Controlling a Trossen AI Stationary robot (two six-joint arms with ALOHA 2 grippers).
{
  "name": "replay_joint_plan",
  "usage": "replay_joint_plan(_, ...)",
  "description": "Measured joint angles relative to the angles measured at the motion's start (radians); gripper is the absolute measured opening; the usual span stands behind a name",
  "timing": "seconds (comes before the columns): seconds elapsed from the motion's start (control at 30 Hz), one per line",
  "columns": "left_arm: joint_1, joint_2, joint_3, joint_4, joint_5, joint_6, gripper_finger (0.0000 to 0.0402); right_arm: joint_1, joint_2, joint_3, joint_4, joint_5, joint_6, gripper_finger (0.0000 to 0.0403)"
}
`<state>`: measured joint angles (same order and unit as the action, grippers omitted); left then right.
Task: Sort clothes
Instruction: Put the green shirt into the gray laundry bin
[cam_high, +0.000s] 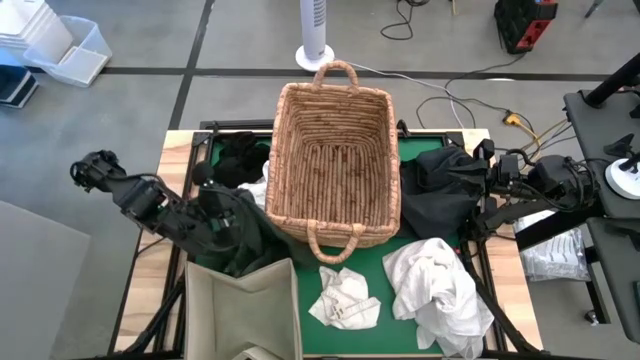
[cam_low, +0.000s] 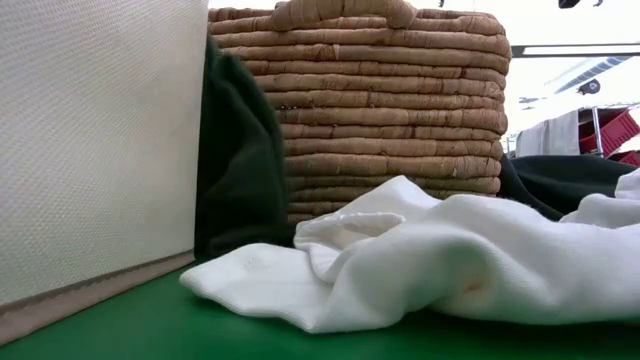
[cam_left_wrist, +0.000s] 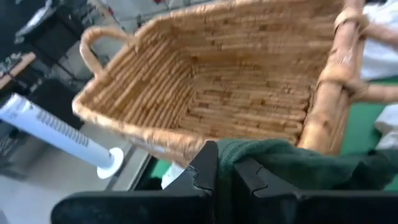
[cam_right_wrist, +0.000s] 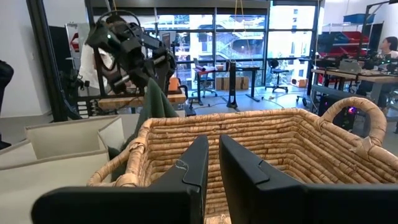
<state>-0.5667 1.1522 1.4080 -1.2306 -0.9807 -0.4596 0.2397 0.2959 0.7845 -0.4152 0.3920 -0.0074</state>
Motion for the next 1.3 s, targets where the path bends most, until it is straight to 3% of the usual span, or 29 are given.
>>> replay_joint_plan(0.3,-0.068,0.047,0.148,0.048,-0.010,0.139,0.0000,0.000,0.000,0.000,0.000,0.000,-0.003,0.0031)
replay_joint_plan(0.5,-0.101,0.091,0.266,0.048,-0.083,0.207,0.0000,0.000,0.000,0.000,0.001,0.000,-0.003,0.0031)
replay_joint_plan(1.0,-0.105,0.203,0.564,0.044,-0.203,0.351,0.0000,0.000,0.000,0.000,0.001,0.000,-0.003,0.0031)
replay_joint_plan(1.3,-0.105,0.301,0.817,0.053,-0.268,0.418,0.0000,0.000,0.000,0.000,0.002,0.000,-0.004,0.0031)
